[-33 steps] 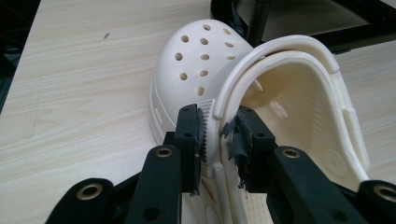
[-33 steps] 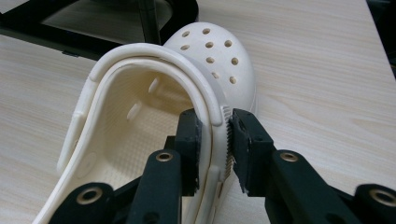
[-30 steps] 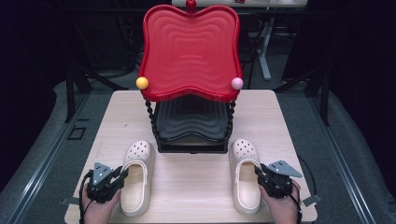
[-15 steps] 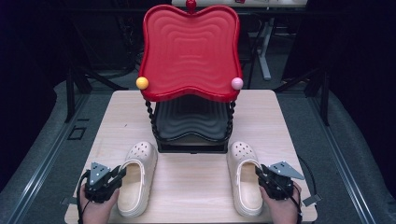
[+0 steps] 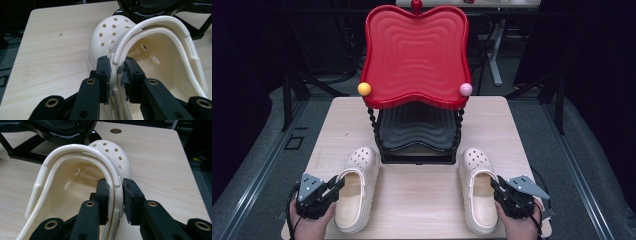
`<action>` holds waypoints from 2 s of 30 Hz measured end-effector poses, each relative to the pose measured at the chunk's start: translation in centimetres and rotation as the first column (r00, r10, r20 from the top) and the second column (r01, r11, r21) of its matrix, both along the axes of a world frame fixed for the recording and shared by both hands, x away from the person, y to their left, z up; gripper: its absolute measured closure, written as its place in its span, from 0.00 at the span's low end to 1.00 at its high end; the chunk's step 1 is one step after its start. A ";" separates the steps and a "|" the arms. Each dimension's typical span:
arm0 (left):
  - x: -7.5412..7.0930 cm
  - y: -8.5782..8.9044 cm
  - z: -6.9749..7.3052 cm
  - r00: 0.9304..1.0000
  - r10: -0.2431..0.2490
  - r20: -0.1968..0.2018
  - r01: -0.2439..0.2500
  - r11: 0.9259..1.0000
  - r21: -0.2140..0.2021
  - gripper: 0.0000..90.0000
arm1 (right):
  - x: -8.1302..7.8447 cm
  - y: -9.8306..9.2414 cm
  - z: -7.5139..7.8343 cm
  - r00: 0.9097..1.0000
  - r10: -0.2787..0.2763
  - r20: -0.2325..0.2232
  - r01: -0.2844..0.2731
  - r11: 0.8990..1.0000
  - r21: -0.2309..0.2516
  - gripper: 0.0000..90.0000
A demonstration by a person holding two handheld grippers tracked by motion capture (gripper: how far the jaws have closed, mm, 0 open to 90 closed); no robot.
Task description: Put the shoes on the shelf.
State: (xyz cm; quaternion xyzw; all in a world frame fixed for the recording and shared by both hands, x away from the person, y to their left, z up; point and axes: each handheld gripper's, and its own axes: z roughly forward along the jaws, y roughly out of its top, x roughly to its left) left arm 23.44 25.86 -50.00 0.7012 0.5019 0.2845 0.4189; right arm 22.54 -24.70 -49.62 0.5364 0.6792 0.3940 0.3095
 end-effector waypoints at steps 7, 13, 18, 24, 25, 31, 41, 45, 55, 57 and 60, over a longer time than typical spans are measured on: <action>-1.6 -0.1 1.6 0.998 -0.029 0.049 0.030 1.000 -0.006 0.84 | -1.5 0.7 1.9 0.999 0.034 0.039 -0.034 0.999 -0.001 0.84; -2.3 -0.7 2.7 0.995 -0.051 0.082 0.054 0.998 -0.026 0.84 | -2.3 1.4 2.8 0.996 0.065 0.062 -0.066 0.998 0.011 0.84; -2.1 -1.6 3.2 0.992 -0.072 0.100 0.077 0.996 -0.041 0.84 | -2.5 2.2 3.8 0.991 0.098 0.091 -0.101 0.994 0.036 0.84; -1.6 -3.0 3.6 0.988 -0.104 0.110 0.109 0.993 -0.038 0.84 | -2.2 3.3 4.5 0.986 0.123 0.111 -0.129 0.990 0.047 0.84; -1.5 -3.2 3.7 0.987 -0.111 0.115 0.116 0.993 -0.035 0.84 | -2.0 3.5 4.5 0.985 0.130 0.112 -0.136 0.990 0.046 0.84; -0.5 -4.6 4.3 0.982 -0.133 0.135 0.138 0.990 -0.031 0.84 | -0.6 5.4 5.0 0.979 0.166 0.115 -0.172 0.984 0.045 0.84; 1.7 -6.5 5.0 0.978 -0.148 0.149 0.154 0.987 -0.034 0.84 | 1.7 7.3 5.6 0.974 0.178 0.138 -0.185 0.982 0.043 0.84; 2.2 -7.1 5.1 0.976 -0.160 0.147 0.165 0.986 -0.017 0.84 | 2.7 7.9 5.6 0.975 0.172 0.139 -0.179 0.983 0.038 0.84; 3.0 -8.2 4.8 0.975 -0.172 0.139 0.175 0.985 -0.009 0.84 | 3.7 8.4 5.5 0.977 0.169 0.128 -0.176 0.983 0.045 0.84; 3.1 -8.3 4.7 0.975 -0.173 0.139 0.176 0.984 -0.011 0.84 | 3.8 8.5 5.4 0.977 0.171 0.130 -0.178 0.983 0.050 0.84; 3.2 -8.4 4.7 0.975 -0.172 0.138 0.176 0.984 -0.012 0.84 | 3.7 8.7 5.3 0.976 0.176 0.127 -0.184 0.982 0.049 0.84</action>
